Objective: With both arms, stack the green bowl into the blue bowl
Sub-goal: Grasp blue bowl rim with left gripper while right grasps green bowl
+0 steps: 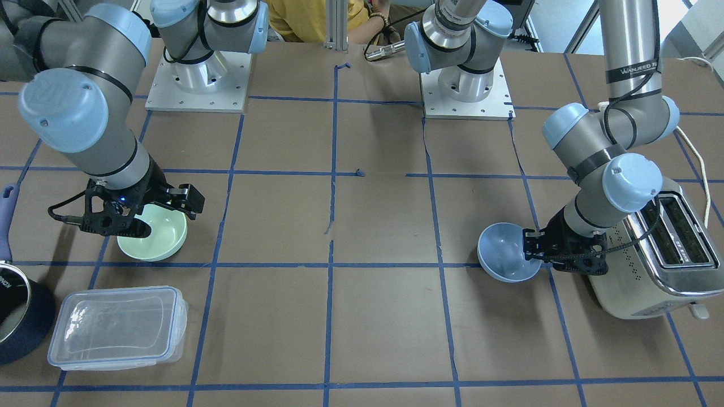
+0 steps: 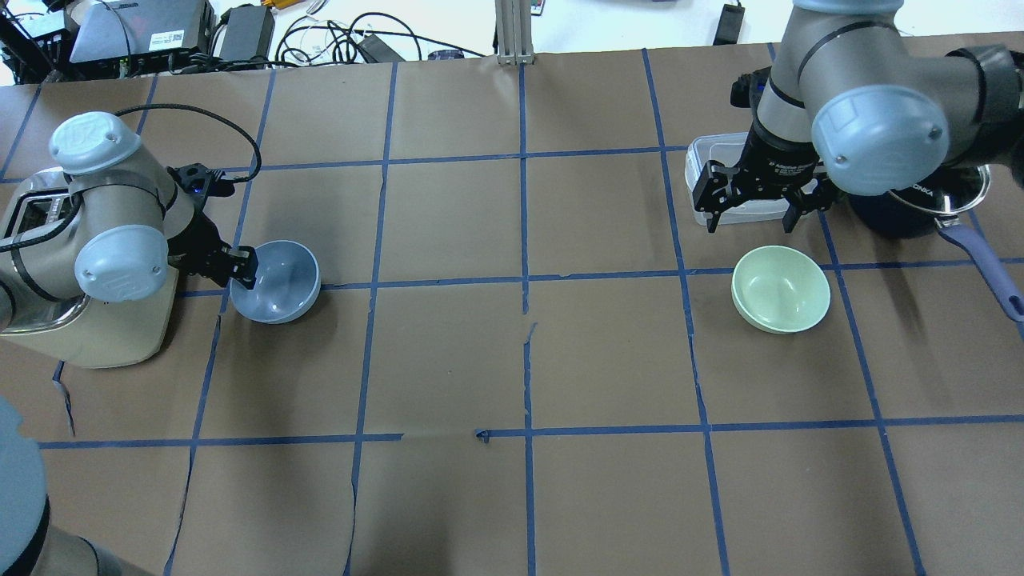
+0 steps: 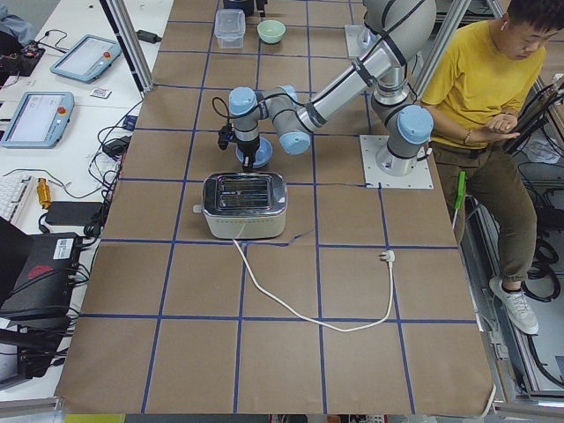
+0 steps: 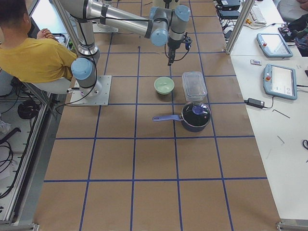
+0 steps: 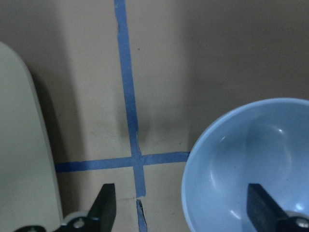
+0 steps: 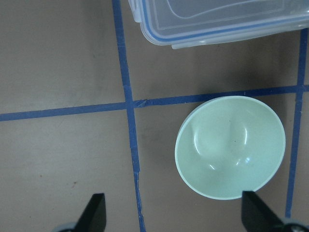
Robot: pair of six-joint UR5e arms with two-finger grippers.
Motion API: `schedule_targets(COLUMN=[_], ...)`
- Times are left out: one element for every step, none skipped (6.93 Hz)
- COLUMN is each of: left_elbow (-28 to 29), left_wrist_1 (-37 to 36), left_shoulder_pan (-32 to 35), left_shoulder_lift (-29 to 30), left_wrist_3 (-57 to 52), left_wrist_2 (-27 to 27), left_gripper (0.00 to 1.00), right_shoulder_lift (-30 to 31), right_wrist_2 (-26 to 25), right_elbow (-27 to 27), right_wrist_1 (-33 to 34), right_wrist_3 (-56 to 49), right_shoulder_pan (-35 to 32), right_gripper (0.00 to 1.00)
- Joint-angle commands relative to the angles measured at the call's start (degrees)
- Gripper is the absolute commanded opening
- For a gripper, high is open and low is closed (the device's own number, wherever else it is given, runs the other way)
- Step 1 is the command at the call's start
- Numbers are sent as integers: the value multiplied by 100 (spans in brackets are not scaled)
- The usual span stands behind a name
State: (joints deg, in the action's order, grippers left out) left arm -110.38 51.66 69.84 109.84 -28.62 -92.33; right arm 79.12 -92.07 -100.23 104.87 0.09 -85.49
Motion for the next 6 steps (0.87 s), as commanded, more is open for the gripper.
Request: schedule_targets(left_elbow=[51, 156, 331, 507, 561, 561], left_wrist_1=[185, 448, 903, 1056, 1109, 1101], left_shoulder_pan=[-119, -59, 55, 596, 1314, 1905], left_shoulder_lift=[-59, -146, -252, -348, -428, -472], left_wrist_3=[-47, 83, 581, 1186, 2088, 2863], left_wrist_2=[303, 678, 803, 787, 787, 804], left_gripper=[0, 0, 0, 0, 0, 0], right_shoulder_lift=[-141, -272, -404, -475, -615, -782], right_wrist_2=[22, 48, 109, 119, 119, 119], right_elbow=[-522, -671, -690, -708, -708, -717], right_wrist_1=[707, 954, 1078, 1071, 1123, 1228], right_wrist_3=[-560, -511, -519, -536, -537, -537], right_shoulder_pan=[408, 463, 463, 455, 437, 428], right_gripper=[100, 100, 100, 100, 100, 100])
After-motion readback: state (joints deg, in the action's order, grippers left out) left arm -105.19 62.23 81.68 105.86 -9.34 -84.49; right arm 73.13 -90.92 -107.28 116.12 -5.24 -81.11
